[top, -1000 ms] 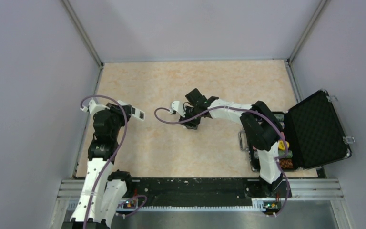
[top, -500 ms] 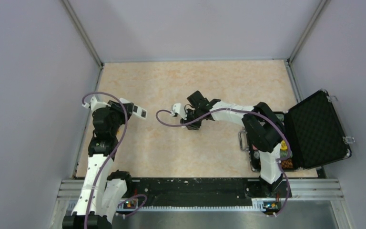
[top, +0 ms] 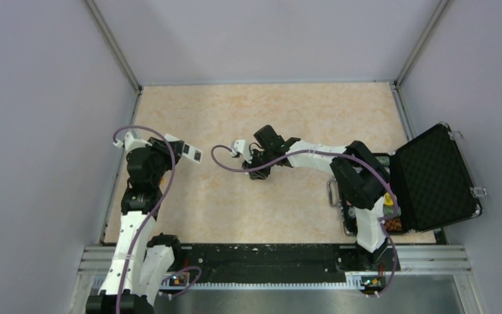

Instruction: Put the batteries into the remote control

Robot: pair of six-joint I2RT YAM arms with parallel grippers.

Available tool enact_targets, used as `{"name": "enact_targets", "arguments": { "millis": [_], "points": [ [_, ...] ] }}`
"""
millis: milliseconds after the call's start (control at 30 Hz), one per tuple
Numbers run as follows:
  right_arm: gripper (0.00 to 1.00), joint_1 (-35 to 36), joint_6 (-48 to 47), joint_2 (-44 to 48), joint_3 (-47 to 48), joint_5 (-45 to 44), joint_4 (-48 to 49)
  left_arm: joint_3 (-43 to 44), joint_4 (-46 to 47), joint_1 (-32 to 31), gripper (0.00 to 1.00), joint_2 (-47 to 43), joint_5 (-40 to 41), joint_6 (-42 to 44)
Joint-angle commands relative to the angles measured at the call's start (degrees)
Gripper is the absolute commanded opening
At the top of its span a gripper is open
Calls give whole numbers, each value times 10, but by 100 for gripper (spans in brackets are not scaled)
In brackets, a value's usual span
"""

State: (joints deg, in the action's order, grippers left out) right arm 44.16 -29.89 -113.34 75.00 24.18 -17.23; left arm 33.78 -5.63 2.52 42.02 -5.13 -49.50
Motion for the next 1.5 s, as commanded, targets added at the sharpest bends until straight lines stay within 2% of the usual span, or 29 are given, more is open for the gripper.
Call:
{"name": "enact_targets", "arguments": {
  "millis": [0, 167, 333, 400, 467, 700, 867, 1033, 1167, 1467],
  "points": [
    [31, 19, 36, -13, -1, 10, 93, 2, 37, 6, 0, 0, 5, 13],
    [42, 23, 45, 21, -32, -35, 141, 5, 34, 13, 0, 3, 7, 18],
    [52, 23, 53, 41, -36, -103, 145, 3, 33, 21, 0, 5, 1, 21],
    [68, 24, 49, 38, -30, -117, 139, 2, 35, 24, 0, 6, -1, 21],
    [73, 24, 44, 30, -24, -126, 134, 1, 37, 28, 0, 9, -6, 22],
    [75, 12, 8, -2, 1, -122, 111, 7, 33, 39, 0, 12, -13, 30],
    [74, -2, -36, -50, 53, -80, 28, 14, 25, 44, 0, 18, -27, 35],
    [68, -12, -43, -83, 94, -51, -43, 24, 15, 46, 0, 21, -26, 42],
    [67, -13, -60, -82, 90, -66, -71, 26, 18, 47, 0, 26, -30, 40],
    [67, -13, -58, -73, 68, -83, -70, 14, 30, 48, 0, 28, -33, 33]
  ]
}}
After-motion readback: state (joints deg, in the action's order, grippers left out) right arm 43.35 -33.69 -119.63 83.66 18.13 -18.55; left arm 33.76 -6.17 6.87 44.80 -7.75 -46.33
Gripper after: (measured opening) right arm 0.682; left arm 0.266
